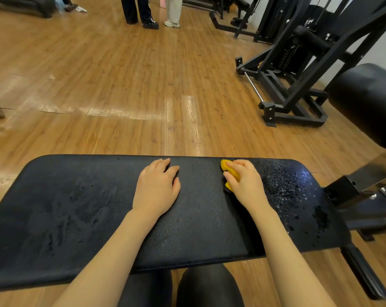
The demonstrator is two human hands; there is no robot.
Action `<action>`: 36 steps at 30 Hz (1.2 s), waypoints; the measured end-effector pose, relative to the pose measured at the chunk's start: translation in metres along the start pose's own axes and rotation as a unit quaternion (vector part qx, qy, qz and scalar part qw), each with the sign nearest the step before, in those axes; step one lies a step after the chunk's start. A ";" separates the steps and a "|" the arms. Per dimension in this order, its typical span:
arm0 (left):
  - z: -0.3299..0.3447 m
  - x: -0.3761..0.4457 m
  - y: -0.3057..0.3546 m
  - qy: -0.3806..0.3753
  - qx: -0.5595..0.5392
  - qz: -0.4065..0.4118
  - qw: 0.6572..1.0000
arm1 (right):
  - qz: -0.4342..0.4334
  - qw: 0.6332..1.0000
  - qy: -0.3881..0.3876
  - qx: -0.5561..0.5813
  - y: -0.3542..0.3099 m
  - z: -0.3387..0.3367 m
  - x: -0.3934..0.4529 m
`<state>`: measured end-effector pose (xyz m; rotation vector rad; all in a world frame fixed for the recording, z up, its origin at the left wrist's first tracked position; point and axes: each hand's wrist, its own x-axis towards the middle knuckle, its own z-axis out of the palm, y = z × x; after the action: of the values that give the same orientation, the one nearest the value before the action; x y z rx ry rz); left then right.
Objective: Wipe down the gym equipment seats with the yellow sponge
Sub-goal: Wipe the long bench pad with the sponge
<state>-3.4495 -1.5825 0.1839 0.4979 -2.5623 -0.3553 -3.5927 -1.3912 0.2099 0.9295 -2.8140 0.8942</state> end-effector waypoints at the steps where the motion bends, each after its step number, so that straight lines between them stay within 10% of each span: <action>1: 0.000 0.000 0.000 0.000 -0.002 0.000 1.000 | 0.000 1.000 0.004 0.012 0.003 -0.002 -0.012; 36: 0.001 0.001 -0.002 -0.017 -0.001 -0.007 1.000 | 0.055 0.998 0.016 -0.022 0.026 -0.009 0.008</action>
<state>-3.4505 -1.5845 0.1825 0.5138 -2.5925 -0.3756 -3.6147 -1.3731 0.2061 0.7539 -2.8692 0.8470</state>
